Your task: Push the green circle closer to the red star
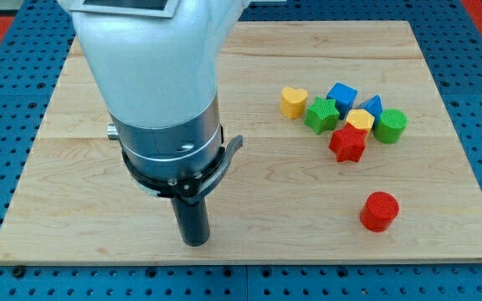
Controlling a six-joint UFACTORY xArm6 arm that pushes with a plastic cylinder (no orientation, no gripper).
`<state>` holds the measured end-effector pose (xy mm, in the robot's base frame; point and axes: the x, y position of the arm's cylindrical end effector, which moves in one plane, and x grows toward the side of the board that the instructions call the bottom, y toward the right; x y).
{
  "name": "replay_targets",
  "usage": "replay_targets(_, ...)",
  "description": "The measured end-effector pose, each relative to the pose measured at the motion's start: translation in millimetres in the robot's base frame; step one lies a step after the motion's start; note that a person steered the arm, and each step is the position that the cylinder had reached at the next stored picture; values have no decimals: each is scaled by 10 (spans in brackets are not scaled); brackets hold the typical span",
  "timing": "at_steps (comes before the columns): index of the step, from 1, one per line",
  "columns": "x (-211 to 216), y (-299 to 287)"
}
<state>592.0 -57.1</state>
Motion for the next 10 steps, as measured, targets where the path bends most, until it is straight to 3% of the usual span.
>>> replay_targets(1,-99,0)
replay_targets(3,159,65)
replay_targets(5,223,2150)
replay_targets(6,159,2734)
replay_targets(7,-761,3184)
replay_targets(8,-1746,3369)
replay_targets(9,-1758,2825)
replay_targets(10,-1359,2279)
